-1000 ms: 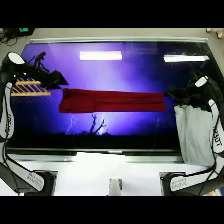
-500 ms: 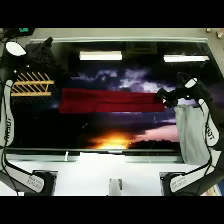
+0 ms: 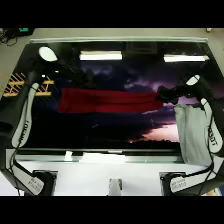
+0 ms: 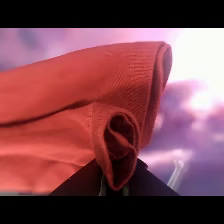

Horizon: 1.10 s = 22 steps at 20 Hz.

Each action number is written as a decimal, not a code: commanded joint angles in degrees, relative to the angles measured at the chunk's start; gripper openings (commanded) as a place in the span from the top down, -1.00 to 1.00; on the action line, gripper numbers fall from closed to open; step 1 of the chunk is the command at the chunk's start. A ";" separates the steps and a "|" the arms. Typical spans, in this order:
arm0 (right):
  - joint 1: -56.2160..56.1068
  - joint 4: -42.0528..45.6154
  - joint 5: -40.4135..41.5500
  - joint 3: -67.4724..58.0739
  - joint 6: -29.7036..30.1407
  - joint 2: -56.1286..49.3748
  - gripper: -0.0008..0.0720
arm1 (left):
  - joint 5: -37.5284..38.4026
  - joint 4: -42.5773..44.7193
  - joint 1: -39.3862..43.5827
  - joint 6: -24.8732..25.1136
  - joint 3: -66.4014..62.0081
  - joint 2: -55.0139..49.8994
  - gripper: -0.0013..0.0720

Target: Fold the shirts.

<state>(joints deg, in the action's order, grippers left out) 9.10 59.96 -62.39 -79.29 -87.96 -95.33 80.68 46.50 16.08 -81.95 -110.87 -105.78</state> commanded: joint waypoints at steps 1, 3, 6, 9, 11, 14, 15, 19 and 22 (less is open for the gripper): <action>-0.02 -0.26 -5.57 -0.04 0.98 8.11 0.92 | -6.78 -0.04 7.13 -0.33 -0.02 -3.78 0.87; -0.02 -0.31 -8.70 -0.04 0.96 13.46 0.92 | -10.54 -0.04 10.08 -2.71 -0.02 -5.03 0.87; -0.02 -0.28 -13.18 -0.04 0.94 21.31 0.92 | -14.60 -0.04 14.19 -5.81 -0.02 -7.23 0.87; -0.02 -0.37 -17.27 -0.04 -1.05 28.17 0.92 | -17.75 -0.04 18.25 -8.07 -0.04 -11.30 0.87; -0.02 -0.44 -22.25 -0.04 -1.79 32.54 0.92 | -20.22 -1.66 20.90 -11.19 -0.04 -14.01 0.87; -0.02 0.39 -26.97 -0.04 -3.21 38.51 0.92 | -25.20 -10.23 25.31 -11.19 -0.04 -17.11 0.87; -0.02 0.61 -27.32 -0.04 -4.11 39.93 0.92 | -26.71 -12.66 26.73 -11.19 -0.04 -17.88 0.87; -0.02 0.57 -27.17 -0.04 -5.33 41.79 0.92 | -26.75 -14.40 27.76 -7.34 -0.22 -17.90 0.88; -0.02 -1.42 -23.43 -0.04 -5.27 39.41 0.92 | -20.96 -7.04 23.85 -2.84 -0.22 -12.55 0.88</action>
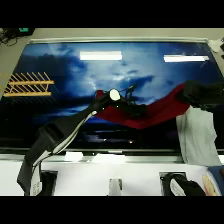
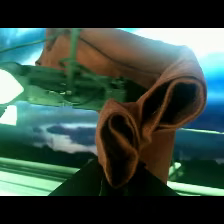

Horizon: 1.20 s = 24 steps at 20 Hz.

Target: Fold the shirts.

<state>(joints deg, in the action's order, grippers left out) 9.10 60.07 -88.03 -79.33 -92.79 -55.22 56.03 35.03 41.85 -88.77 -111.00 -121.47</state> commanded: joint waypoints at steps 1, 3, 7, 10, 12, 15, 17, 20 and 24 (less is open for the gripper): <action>-0.04 -3.52 4.28 0.00 -0.17 -2.45 0.92 | 6.56 9.55 -3.69 4.13 -0.09 5.81 0.88; -2.03 -6.23 8.46 0.00 0.02 -6.99 0.92 | 12.83 20.98 -8.04 4.11 -0.07 12.28 0.88; -14.64 -10.84 21.24 0.00 0.96 -18.56 0.92 | 16.70 27.80 -19.06 4.09 -0.07 25.46 0.88; -24.74 -16.28 34.05 -0.02 1.55 -28.02 0.92 | 16.76 27.80 -26.51 2.75 -0.07 34.49 0.88; -29.59 -21.31 40.26 -0.02 1.57 -33.83 0.92 | 17.49 27.80 -29.22 2.58 -0.04 39.34 0.88; -33.88 -29.42 44.72 -0.02 3.08 -40.89 0.91 | 18.25 27.80 -29.86 2.56 0.00 44.15 0.88; -34.73 -33.29 44.87 -0.02 3.17 -43.47 0.82 | 18.25 27.80 -29.14 2.56 0.00 45.70 0.88; -33.44 -35.71 42.82 -0.02 7.32 -43.17 -0.82 | 18.12 27.82 -28.20 2.56 0.26 45.86 0.87; -24.55 -24.65 34.34 -0.02 8.28 -36.92 -0.79 | 18.51 27.82 -28.24 2.58 1.68 45.88 0.87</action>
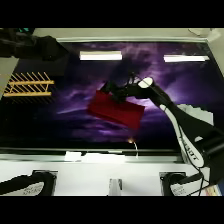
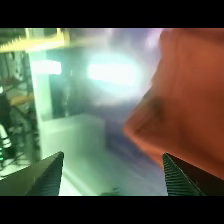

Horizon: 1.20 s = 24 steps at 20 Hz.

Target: Fold the shirts.

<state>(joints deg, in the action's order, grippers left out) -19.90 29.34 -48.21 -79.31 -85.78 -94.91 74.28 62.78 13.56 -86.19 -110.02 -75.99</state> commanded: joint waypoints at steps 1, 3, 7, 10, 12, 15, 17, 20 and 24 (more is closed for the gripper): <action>7.65 12.61 -8.59 -0.04 -0.37 4.70 -0.79 | 0.39 0.07 0.04 0.02 0.79 0.39 0.87; 14.86 29.33 -17.55 -0.02 -5.18 7.69 -0.71 | 0.37 0.07 0.04 0.02 0.79 0.42 0.87; 24.06 36.50 -30.14 6.93 -7.91 8.17 -0.68 | 0.37 0.07 0.04 0.00 0.79 0.39 0.87; 22.75 27.04 -24.00 16.48 -4.24 7.96 -0.69 | 0.37 0.04 0.04 0.00 0.79 0.39 0.87; 20.61 24.50 -19.26 19.76 -4.11 6.91 -0.69 | 0.39 0.02 0.04 -0.02 0.79 0.39 0.87; 17.57 21.03 -16.48 20.02 -4.13 3.80 -0.68 | 0.39 0.02 0.04 -0.02 0.79 0.39 0.87; 15.23 18.64 -13.46 20.02 -4.13 2.40 -0.65 | 0.39 0.02 0.04 -0.02 0.79 0.39 0.87; 13.53 17.64 -7.98 20.00 -4.22 1.84 0.16 | 0.39 0.02 0.04 -0.02 0.79 0.39 0.87; 13.75 18.01 -8.41 16.94 -0.52 2.89 0.92 | 0.39 0.04 0.04 0.00 0.79 0.39 0.87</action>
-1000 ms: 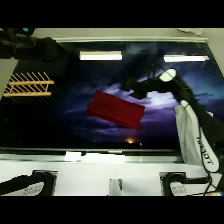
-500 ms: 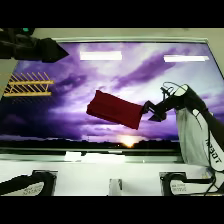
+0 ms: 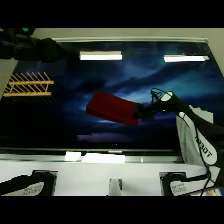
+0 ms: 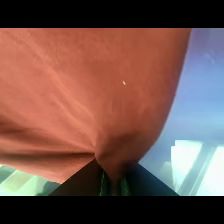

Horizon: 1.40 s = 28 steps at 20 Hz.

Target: Fold the shirts.

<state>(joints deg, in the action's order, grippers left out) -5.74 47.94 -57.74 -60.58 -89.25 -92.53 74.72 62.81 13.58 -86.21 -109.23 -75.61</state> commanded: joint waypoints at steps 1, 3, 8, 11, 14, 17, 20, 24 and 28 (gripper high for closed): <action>-0.42 1.79 -0.72 -4.02 4.22 1.29 0.92 | -0.07 0.04 0.02 0.04 0.00 0.02 0.87; 0.55 9.73 -5.53 -10.34 3.06 3.10 0.92 | -0.07 0.04 0.02 0.07 0.00 0.02 0.87; 16.55 13.57 -19.52 -24.37 -0.72 7.37 0.92 | -0.07 0.26 0.02 1.14 0.02 -0.48 0.87; 29.05 13.55 -25.66 -28.61 -2.43 10.78 0.92 | -0.07 0.24 0.02 1.14 0.00 -0.57 0.87; 39.30 13.70 -30.21 -29.90 -3.76 14.80 0.92 | -0.04 0.22 0.09 1.14 0.00 -0.59 0.87; 46.31 13.68 -31.85 -29.90 -4.13 18.27 0.92 | -0.02 0.22 0.57 2.27 0.00 -0.63 0.87; 50.62 13.55 -34.07 -29.90 -5.53 20.48 0.92 | 0.00 0.22 1.11 2.97 0.00 -0.63 0.87; 51.23 14.60 -36.87 -29.88 -8.04 22.40 0.92 | 0.00 0.20 1.51 3.08 0.00 -0.79 0.87; 51.23 26.03 -43.47 -28.30 -9.09 22.58 0.92 | -0.04 0.22 2.16 3.10 0.00 -0.79 0.87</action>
<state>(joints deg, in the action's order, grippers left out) 45.04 65.93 -96.49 -89.91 -97.10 -70.43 74.72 63.00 15.40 -83.29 -109.23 -76.36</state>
